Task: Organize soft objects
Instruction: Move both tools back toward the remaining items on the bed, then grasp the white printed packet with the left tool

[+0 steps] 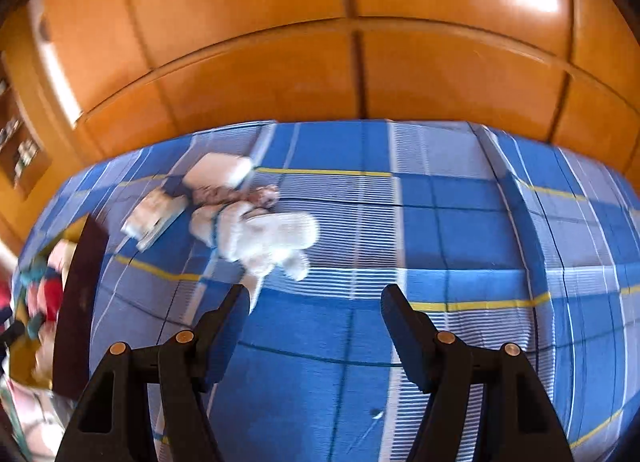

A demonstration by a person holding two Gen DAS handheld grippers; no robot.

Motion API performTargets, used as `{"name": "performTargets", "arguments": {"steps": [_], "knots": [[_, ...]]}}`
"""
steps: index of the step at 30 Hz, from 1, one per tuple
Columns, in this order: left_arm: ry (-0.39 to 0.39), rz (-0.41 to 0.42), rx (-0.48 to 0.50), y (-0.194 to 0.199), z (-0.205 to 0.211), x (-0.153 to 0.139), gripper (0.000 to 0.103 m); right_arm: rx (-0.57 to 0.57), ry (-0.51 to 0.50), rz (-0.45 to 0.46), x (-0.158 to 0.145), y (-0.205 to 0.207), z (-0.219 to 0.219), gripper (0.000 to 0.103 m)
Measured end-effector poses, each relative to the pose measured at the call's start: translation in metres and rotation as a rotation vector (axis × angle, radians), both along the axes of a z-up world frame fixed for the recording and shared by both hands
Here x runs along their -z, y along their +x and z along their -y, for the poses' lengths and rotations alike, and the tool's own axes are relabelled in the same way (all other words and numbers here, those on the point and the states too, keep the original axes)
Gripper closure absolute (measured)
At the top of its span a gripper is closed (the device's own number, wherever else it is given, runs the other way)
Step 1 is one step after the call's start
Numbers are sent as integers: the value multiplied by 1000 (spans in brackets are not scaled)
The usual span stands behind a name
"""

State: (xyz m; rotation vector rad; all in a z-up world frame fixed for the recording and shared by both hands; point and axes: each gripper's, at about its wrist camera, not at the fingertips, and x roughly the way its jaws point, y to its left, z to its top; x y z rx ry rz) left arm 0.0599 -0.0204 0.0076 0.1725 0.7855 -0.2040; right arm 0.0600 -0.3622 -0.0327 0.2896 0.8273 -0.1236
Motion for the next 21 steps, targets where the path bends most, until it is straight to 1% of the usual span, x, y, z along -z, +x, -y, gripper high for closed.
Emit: {"name": "performTargets", "arguments": {"steps": [5, 15, 18, 19, 21], "knots": [[-5, -36, 44, 10, 25, 6, 43, 63, 51, -8, 1, -1, 16, 34], [-30, -120, 100, 42, 70, 16, 43, 127, 95, -36, 5, -2, 29, 34], [-57, -169, 90, 59, 75, 21, 43, 121, 102, -39, 4, -1, 28, 34], [-81, -202, 73, 68, 75, 24, 43, 118, 101, -39, 4, -1, 27, 34], [-99, -225, 52, 80, 76, 25, 43, 108, 98, -39, 4, 0, 26, 34]]}}
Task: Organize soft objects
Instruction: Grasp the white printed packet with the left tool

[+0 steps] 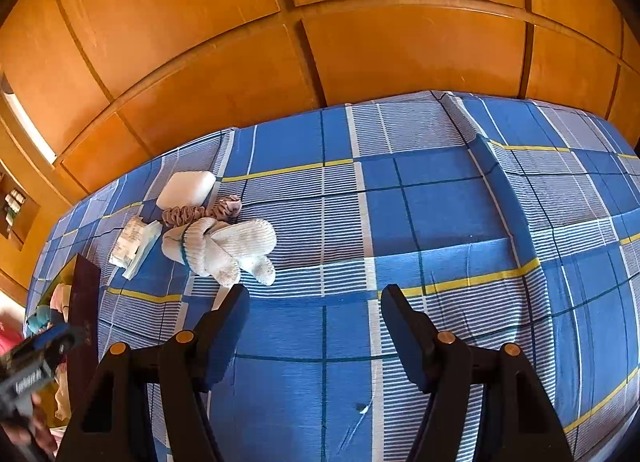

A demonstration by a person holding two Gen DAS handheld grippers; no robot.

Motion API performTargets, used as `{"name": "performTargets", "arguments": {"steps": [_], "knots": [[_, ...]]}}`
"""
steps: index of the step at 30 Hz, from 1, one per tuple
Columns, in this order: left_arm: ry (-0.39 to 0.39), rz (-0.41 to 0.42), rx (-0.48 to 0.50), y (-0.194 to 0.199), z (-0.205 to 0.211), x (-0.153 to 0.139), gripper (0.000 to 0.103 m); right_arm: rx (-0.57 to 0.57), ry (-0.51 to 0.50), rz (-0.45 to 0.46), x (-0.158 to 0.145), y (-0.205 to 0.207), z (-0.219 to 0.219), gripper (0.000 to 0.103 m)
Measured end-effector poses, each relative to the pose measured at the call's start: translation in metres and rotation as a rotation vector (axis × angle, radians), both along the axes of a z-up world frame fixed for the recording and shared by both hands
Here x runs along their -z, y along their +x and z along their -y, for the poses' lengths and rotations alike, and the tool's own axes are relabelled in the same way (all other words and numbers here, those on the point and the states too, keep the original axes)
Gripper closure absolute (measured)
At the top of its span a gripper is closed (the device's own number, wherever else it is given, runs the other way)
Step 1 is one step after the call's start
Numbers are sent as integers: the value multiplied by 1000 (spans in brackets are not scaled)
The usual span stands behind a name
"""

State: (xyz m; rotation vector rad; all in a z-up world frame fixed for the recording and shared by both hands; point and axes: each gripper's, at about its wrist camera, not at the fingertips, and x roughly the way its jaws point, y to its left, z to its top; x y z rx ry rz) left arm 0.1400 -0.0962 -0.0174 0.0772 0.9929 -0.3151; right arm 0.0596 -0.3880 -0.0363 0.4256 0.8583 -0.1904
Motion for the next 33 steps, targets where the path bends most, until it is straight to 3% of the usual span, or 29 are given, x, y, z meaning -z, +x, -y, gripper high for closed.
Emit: {"name": "performTargets", "arguments": {"steps": [5, 8, 10, 17, 23, 33], "knots": [[2, -29, -27, 35, 9, 2, 30, -25, 7, 8, -3, 2, -5, 34], [18, -36, -23, 57, 18, 5, 14, -33, 11, 10, -4, 2, -7, 34], [9, -47, -32, 68, 22, 8, 13, -37, 16, 11, -4, 2, -7, 34], [-143, -228, -187, 122, 18, 27, 13, -47, 44, 6, -3, 3, -8, 34], [-188, -313, -268, 150, 21, 39, 13, -60, 58, 0, -2, 4, -10, 34], [-130, -266, -292, 175, 37, 38, 14, -69, 95, -10, 0, 4, -9, 34]]}}
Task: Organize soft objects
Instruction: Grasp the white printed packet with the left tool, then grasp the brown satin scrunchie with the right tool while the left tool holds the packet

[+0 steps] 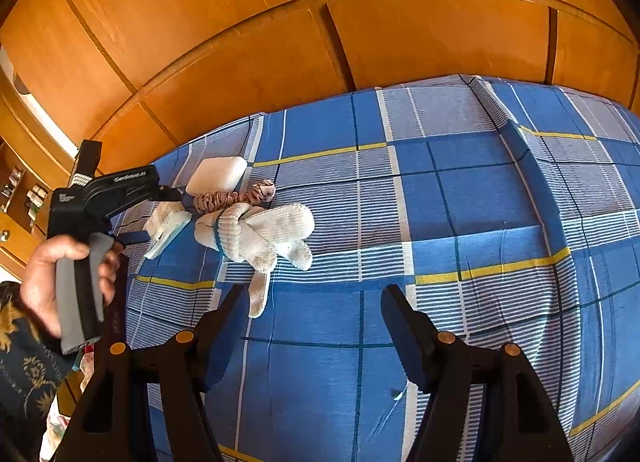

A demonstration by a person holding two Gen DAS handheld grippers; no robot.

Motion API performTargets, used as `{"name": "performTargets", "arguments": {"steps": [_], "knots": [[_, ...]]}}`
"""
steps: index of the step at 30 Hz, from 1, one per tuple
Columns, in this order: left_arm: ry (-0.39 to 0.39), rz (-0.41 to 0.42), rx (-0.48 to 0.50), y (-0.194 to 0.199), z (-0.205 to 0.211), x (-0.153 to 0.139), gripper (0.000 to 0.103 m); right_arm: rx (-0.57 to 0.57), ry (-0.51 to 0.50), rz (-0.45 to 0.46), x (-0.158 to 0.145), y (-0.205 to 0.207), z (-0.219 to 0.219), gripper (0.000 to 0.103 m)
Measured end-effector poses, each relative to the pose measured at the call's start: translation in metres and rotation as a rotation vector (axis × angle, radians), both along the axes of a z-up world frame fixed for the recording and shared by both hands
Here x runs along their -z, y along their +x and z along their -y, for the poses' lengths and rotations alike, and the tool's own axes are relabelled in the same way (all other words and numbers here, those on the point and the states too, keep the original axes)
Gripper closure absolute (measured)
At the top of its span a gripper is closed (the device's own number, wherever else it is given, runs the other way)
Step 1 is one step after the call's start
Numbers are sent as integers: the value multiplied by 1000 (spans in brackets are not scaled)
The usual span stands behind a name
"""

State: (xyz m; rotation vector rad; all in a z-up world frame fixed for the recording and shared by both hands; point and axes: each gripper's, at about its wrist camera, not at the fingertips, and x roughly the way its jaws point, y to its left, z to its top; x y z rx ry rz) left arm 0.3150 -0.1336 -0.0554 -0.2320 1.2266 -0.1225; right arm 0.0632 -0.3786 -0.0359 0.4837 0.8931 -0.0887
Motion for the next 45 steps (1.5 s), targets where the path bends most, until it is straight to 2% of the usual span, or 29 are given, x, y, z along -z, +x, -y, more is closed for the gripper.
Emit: {"name": "performTargets", "arguments": {"steps": [4, 6, 7, 8, 11, 14, 21, 26, 29, 32, 34, 36, 45], "knots": [[42, -20, -1, 14, 6, 9, 15, -6, 5, -6, 1, 1, -2, 34], [65, -13, 5, 15, 7, 12, 29, -8, 3, -8, 2, 1, -2, 34], [85, 4, 7, 14, 8, 11, 31, -9, 2, -9, 2, 1, -2, 34], [102, 22, 19, 12, 10, 10, 38, -9, -2, -9, 2, 1, -2, 34], [117, 79, 65, 2, 9, 4, 42, -7, -9, -1, 0, 0, -2, 34], [144, 107, 108, -13, 9, -1, 42, 11, -14, 5, -1, -1, 2, 34], [124, 132, 224, -75, 10, -11, 42, 60, 12, 1, 2, -3, 15, 34], [99, 176, 371, -153, 18, -13, 42, 55, 2, -5, 4, -3, 13, 34], [82, 190, 467, -200, 29, -3, 42, 40, -8, -4, 5, -2, 9, 34], [85, 211, 555, -228, 33, 9, 40, 19, -24, 3, 5, -1, 4, 34], [73, 211, 579, -242, 33, 21, 40, 6, -33, 8, 5, -1, 0, 34], [79, 259, 592, -248, 33, 21, 41, -11, -47, 13, 5, 0, -4, 34], [25, 270, 576, -244, 27, 29, 40, -112, -1, 35, -5, 15, -22, 34]]}}
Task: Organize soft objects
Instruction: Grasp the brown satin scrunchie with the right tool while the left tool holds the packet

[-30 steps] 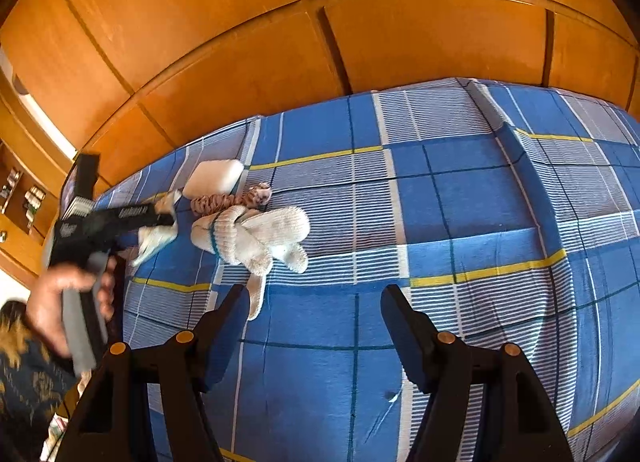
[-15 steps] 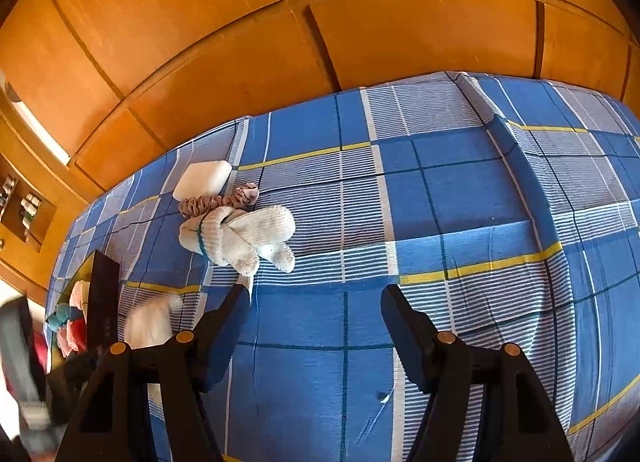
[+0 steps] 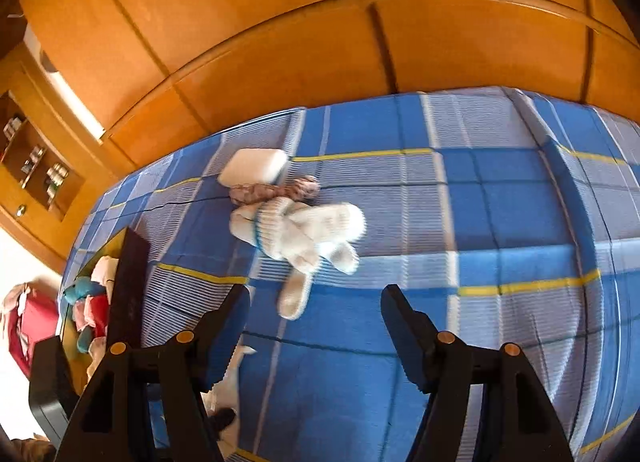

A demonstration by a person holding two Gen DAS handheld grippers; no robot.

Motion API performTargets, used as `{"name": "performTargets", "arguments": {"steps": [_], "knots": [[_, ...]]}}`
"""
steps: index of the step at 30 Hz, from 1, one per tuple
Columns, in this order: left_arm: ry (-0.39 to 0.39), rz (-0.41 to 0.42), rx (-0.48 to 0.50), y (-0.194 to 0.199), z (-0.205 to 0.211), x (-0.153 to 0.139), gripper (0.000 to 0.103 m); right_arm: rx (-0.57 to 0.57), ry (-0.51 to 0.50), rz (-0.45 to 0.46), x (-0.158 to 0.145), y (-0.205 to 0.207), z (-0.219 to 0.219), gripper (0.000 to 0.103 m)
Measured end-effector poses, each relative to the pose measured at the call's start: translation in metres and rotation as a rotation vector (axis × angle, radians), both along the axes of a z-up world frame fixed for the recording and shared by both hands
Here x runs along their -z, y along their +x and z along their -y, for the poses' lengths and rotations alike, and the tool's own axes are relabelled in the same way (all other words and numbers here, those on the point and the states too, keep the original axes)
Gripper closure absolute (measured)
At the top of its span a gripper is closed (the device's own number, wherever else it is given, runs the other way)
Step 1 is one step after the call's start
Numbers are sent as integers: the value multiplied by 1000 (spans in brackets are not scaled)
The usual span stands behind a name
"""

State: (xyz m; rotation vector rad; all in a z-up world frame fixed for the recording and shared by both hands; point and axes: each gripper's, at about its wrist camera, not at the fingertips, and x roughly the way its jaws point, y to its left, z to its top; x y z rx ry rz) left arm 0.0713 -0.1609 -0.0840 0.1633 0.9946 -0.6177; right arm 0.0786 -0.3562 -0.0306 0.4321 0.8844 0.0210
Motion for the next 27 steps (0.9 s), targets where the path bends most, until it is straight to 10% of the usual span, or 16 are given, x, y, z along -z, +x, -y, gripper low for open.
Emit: {"name": "performTargets", "arguments": {"steps": [18, 21, 27], "knots": [[-53, -27, -15, 1, -8, 1, 39, -142, -175, -166, 23, 158, -53, 34], [-54, -27, -16, 1, -8, 1, 39, -182, -183, -212, 35, 164, -55, 77], [-50, -22, -20, 1, -7, 2, 38, -151, -210, -134, 13, 146, -47, 91]]}}
